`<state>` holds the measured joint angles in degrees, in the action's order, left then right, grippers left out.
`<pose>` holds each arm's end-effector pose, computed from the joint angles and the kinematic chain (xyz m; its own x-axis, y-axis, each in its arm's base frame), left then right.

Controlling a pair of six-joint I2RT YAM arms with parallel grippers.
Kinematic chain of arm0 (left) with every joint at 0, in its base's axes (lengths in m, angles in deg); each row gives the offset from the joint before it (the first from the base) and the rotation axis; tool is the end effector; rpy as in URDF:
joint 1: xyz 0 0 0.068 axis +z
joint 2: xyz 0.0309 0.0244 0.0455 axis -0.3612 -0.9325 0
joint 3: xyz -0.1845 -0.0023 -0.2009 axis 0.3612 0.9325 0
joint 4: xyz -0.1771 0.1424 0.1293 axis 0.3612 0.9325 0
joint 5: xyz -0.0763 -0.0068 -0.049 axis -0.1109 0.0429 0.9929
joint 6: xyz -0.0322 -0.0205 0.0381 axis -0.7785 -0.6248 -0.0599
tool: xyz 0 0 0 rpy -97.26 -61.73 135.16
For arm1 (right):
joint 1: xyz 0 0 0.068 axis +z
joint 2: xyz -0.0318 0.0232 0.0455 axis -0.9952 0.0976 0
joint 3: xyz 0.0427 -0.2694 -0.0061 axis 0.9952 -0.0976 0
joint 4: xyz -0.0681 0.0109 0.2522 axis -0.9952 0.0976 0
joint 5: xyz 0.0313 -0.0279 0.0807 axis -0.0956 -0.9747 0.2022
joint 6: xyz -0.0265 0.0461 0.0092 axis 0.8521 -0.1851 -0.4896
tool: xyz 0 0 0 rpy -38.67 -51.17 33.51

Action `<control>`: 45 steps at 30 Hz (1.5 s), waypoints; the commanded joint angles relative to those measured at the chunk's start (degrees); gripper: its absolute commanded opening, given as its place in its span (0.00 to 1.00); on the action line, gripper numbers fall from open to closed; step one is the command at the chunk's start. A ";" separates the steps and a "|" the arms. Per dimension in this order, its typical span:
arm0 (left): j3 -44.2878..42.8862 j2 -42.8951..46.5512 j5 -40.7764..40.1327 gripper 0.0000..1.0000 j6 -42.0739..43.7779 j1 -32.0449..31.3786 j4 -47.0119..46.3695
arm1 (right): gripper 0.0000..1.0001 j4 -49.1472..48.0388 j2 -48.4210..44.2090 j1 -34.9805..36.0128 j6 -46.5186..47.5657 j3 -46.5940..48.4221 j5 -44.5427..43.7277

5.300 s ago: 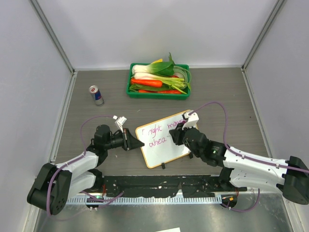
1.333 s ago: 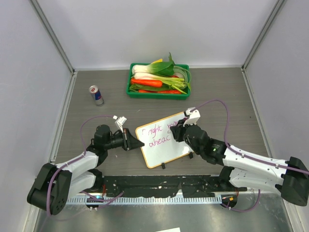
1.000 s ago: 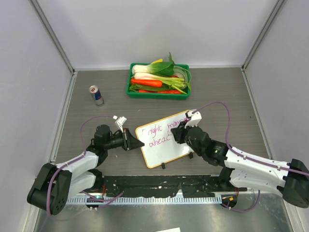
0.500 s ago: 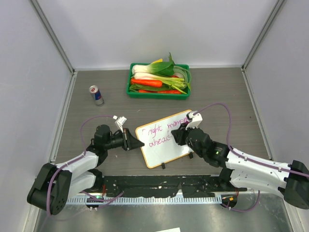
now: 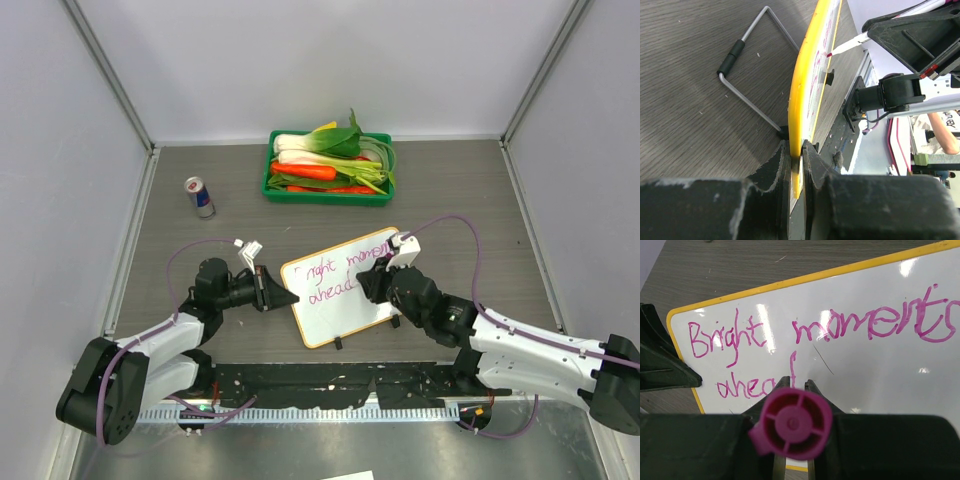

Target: Write a sentence on the whiteboard

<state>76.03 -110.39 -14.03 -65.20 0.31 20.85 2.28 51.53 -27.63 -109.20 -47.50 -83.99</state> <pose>0.1636 -0.0896 0.1567 -0.8360 -0.1913 -0.5144 0.4174 0.3870 -0.8222 0.1203 0.1574 0.2310 -0.4807 0.1617 -0.8618 -0.3569 0.8617 0.3607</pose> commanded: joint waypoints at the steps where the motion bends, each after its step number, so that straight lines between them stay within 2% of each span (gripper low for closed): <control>1: -0.20 0.02 -0.80 0.00 1.98 0.03 -0.28 | 0.02 3.41 0.06 -0.26 0.32 -0.71 -2.29; 28: -0.20 0.02 -0.71 0.00 1.98 0.03 -0.28 | 0.01 2.97 -0.46 -0.26 2.87 4.74 -5.81; 34: -0.19 0.19 -0.80 0.00 1.98 0.03 -0.19 | 0.02 3.59 -4.16 -0.26 3.05 4.57 -6.42; 45: -0.19 0.28 -0.80 0.00 1.89 0.03 -0.19 | 0.01 4.12 -3.81 -0.35 1.99 2.55 -5.89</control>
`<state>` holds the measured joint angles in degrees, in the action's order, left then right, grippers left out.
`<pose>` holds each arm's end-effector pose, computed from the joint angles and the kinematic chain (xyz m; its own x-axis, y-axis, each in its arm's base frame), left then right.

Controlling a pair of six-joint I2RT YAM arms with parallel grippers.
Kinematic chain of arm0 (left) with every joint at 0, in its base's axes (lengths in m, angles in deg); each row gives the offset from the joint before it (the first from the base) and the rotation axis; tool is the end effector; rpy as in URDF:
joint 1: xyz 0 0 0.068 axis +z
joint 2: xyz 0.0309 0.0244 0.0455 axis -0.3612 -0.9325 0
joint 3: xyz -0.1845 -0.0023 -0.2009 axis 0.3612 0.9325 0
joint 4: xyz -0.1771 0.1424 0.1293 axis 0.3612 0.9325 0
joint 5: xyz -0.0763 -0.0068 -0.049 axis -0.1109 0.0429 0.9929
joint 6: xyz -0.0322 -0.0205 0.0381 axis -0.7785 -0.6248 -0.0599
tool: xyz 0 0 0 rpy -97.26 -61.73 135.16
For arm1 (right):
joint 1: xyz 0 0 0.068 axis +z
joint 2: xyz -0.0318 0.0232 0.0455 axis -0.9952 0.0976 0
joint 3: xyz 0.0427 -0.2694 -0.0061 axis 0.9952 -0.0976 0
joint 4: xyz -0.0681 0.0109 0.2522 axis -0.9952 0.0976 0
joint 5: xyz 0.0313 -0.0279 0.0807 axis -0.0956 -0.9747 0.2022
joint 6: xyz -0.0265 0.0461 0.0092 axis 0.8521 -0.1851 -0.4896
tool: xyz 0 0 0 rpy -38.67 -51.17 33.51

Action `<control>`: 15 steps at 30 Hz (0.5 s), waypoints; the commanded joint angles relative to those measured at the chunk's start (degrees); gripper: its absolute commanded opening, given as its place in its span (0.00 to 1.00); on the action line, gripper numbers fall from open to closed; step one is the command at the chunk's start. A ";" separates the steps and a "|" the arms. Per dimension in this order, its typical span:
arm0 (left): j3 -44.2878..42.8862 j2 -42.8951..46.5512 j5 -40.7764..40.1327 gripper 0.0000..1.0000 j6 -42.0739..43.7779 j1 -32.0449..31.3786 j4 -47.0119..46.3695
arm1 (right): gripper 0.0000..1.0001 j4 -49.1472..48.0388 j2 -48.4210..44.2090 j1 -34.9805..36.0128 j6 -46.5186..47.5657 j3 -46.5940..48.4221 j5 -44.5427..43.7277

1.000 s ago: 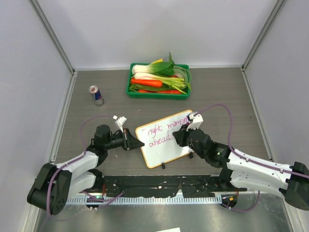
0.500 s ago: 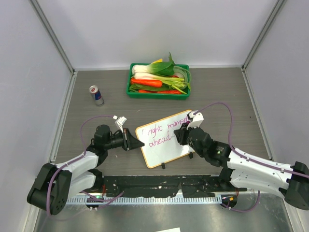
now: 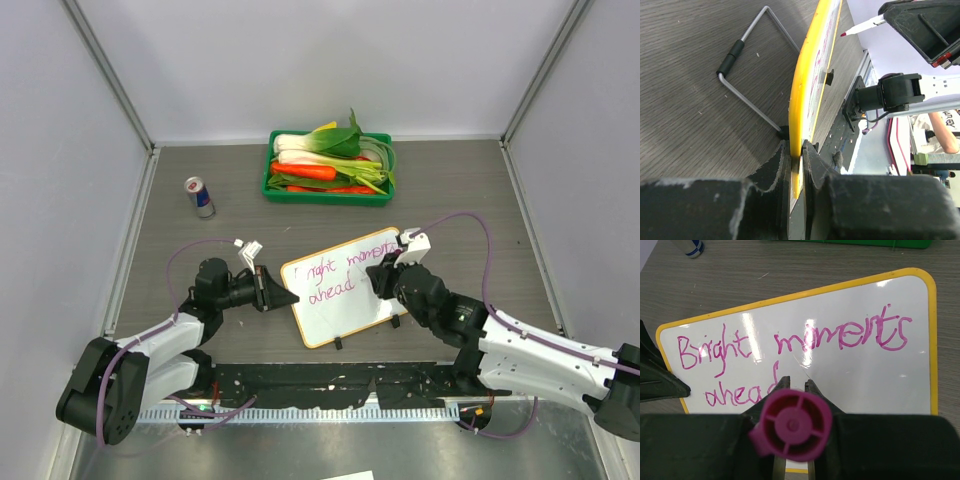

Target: Write a sentence on the whiteboard

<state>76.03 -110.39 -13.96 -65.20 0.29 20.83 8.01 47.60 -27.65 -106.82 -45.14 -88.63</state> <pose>0.1635 -0.0896 0.1568 -0.8362 -0.1903 -0.5144 0.4181 0.3860 -0.8223 0.1165 0.1467 0.2479 -0.4273 0.1514 -0.8914 -0.3202 0.8967 0.3058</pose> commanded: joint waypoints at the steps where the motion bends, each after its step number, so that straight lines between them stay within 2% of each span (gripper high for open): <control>1: -0.19 0.20 -0.87 0.00 1.98 0.05 -0.17 | 0.01 -2.31 0.21 -0.24 -0.56 -0.25 -1.35; 15: -0.19 0.11 -0.87 0.00 1.98 0.05 -0.17 | 0.02 -4.42 2.23 -0.24 -2.41 -4.47 -2.58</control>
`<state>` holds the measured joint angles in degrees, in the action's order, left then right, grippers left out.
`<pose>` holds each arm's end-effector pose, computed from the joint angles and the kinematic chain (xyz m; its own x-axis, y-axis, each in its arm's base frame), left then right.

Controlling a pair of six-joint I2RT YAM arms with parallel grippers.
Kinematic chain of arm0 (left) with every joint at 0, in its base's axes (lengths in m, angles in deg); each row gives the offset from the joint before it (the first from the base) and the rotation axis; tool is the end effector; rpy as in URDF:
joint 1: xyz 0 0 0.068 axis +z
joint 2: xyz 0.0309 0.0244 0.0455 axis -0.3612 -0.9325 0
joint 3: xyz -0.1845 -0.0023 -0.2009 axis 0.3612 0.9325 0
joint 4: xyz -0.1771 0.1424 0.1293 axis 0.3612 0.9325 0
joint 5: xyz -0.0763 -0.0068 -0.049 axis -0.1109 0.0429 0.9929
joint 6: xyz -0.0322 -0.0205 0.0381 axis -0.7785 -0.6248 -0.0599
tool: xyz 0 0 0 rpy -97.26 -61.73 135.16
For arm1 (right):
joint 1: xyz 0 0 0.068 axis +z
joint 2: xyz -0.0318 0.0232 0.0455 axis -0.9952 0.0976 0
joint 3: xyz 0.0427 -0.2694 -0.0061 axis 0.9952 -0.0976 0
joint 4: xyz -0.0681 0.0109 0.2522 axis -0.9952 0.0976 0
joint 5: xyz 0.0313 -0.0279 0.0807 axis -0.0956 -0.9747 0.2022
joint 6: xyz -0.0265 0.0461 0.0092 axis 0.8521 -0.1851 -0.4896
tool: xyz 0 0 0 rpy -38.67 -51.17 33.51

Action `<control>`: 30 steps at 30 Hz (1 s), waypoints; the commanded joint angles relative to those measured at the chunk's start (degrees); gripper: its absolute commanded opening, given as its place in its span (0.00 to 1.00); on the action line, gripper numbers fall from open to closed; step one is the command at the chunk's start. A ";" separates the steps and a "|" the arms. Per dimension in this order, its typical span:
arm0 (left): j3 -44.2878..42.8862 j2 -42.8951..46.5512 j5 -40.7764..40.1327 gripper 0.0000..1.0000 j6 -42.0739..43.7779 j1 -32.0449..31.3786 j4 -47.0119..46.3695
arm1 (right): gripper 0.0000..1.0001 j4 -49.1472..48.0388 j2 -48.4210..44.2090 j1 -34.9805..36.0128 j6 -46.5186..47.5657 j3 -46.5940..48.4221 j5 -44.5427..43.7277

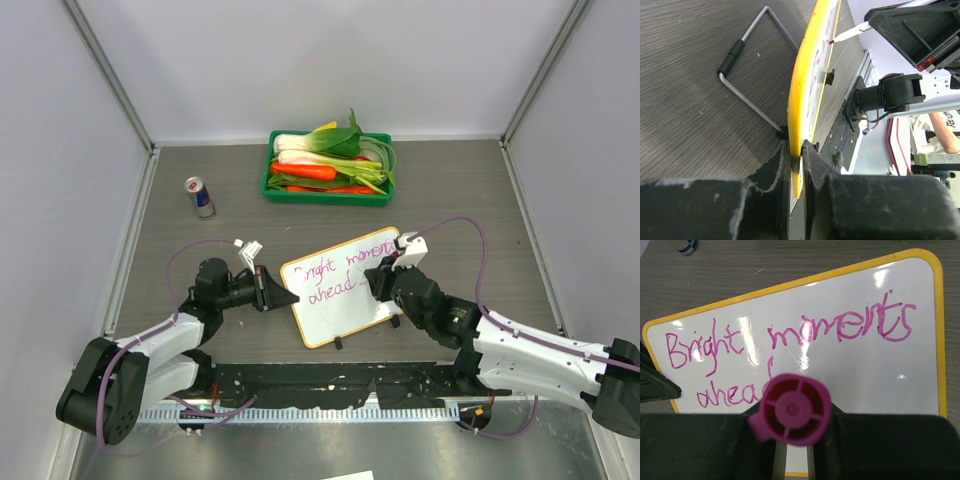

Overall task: Write a sentence on the whiteboard
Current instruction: Write a sentence on the whiteboard, then place the whiteboard marker at the center of the board.

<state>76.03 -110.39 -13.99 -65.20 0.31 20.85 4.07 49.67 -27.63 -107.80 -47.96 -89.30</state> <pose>0.1636 -0.0896 0.1567 -0.8361 -0.1908 -0.5143 0.4175 0.3866 -0.8223 0.1188 0.1498 0.2314 -0.4357 0.1567 -0.8864 -0.3018 0.9023 0.3079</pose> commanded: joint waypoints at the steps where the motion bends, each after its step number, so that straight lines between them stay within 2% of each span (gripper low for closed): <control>1: -0.19 0.19 -0.85 0.00 1.98 0.03 -0.19 | 0.01 -0.23 -0.36 -0.26 -1.69 -1.83 -1.73; 11: -0.19 0.28 -0.93 0.00 2.07 -0.05 -0.19 | 0.02 3.20 -7.22 -0.26 -1.25 0.63 -0.76; 17: -0.37 0.02 -1.20 0.00 2.24 0.03 -0.19 | 0.01 4.87 -9.94 -0.26 -4.67 -0.24 0.73; 19: -0.46 0.11 -1.11 0.03 2.33 0.03 -0.02 | 0.01 5.75 -11.43 -0.35 -6.25 -1.12 1.43; 22: -0.81 0.46 -0.93 0.13 2.77 -0.05 0.77 | 0.01 7.50 -13.63 -0.26 -7.84 -2.00 2.66; 25: -1.42 1.16 -0.58 0.26 3.56 0.03 2.26 | 0.01 9.87 -14.69 -0.26 -9.77 -1.83 3.72; 26: -1.69 1.51 -0.76 0.38 3.91 0.03 3.31 | 0.01 10.93 -15.39 -0.26 -10.04 -1.92 3.90; 30: -2.13 4.23 -1.81 0.72 3.91 0.03 5.34 | 0.01 12.43 -18.46 -0.17 -12.32 -2.97 5.04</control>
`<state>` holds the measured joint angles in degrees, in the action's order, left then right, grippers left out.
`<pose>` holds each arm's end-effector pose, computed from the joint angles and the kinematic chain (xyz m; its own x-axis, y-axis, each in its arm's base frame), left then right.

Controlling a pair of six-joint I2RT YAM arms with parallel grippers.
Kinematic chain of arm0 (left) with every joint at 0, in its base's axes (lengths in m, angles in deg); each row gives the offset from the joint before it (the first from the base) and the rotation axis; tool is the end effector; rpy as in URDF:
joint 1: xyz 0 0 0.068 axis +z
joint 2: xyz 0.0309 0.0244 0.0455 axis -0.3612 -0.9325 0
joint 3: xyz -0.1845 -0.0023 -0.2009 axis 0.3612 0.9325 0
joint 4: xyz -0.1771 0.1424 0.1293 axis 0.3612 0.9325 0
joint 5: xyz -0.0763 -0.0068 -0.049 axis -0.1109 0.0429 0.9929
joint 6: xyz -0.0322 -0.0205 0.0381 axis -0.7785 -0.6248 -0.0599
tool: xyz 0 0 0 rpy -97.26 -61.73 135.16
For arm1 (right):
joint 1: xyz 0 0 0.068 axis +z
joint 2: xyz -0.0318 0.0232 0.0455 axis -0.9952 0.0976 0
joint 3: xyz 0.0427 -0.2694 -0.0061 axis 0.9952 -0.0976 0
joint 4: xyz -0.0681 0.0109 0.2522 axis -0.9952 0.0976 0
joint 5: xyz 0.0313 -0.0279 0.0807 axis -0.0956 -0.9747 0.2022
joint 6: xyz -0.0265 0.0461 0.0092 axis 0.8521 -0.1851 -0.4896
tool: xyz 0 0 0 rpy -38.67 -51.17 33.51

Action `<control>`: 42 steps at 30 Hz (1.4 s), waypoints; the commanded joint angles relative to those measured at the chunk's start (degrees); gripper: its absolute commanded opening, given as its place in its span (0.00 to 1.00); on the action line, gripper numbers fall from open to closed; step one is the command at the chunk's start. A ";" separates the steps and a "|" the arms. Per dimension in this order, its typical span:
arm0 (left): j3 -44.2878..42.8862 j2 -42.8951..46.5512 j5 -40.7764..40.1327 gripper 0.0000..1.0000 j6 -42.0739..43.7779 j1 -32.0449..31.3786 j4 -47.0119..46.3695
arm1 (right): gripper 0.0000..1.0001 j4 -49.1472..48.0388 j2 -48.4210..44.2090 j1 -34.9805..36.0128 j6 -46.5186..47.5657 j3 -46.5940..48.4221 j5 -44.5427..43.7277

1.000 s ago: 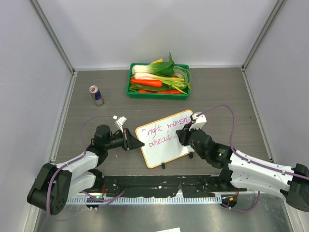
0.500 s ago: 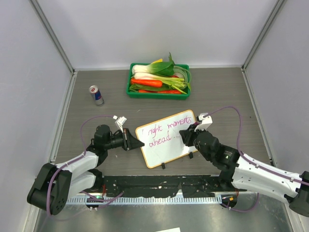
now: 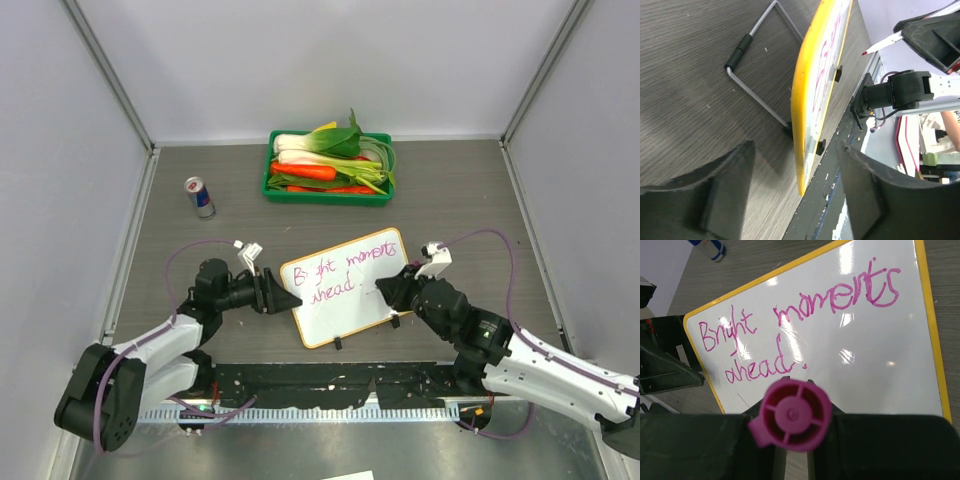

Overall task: Write a sentence on the whiteboard
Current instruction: Place the whiteboard marker at the center of the board.

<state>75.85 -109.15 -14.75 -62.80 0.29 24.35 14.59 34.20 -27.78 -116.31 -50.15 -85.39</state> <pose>0.1615 -0.0885 0.1554 -0.8331 -0.1750 -0.5247 0.4215 0.4135 -0.8071 0.0947 0.1162 0.2401 -0.4893 0.3040 -0.8174 -0.2879 0.8284 0.4804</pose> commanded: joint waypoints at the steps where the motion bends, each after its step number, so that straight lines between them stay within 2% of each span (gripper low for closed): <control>1: -1.87 4.04 -1.57 0.77 1.34 0.05 2.28 | 0.02 2.87 -3.44 -0.11 -4.09 -0.87 1.39; 5: -2.04 9.66 -4.82 0.93 -0.07 0.05 4.83 | 0.01 6.82 -6.51 -0.11 -6.89 -0.35 2.53; 8: -3.00 13.70 -7.36 0.97 -2.53 -0.03 7.37 | 0.01 10.52 -8.10 -0.19 -9.70 0.09 3.50; 17: -12.31 26.10 -19.32 1.00 -4.55 0.05 26.88 | 0.01 23.34 -10.82 -0.19 -19.97 -0.34 7.10; 22: -15.49 28.74 -19.15 1.00 -7.01 0.05 31.90 | 0.02 27.40 -14.41 -0.11 -25.17 -4.03 8.60; 24: -15.84 29.79 -19.50 1.00 -8.07 0.14 32.17 | 0.08 28.72 -17.13 -0.02 -27.28 -5.09 8.86; 33: -18.56 28.66 -21.61 1.00 -8.07 -0.03 33.58 | 0.55 38.82 -29.27 -0.11 -33.62 -5.36 5.10; 38: -19.27 26.29 -23.28 1.00 -8.33 0.05 32.87 | 0.74 39.80 -28.49 -0.11 -33.01 -3.16 1.75; 42: -20.06 24.53 -24.95 1.00 -8.07 0.06 33.13 | 0.83 39.45 -22.79 -0.11 -31.95 -0.62 -0.62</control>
<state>58.61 -83.36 -37.33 -71.10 0.29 57.75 54.13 7.03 -27.89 -147.78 -54.98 -81.09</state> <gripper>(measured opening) 0.994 0.801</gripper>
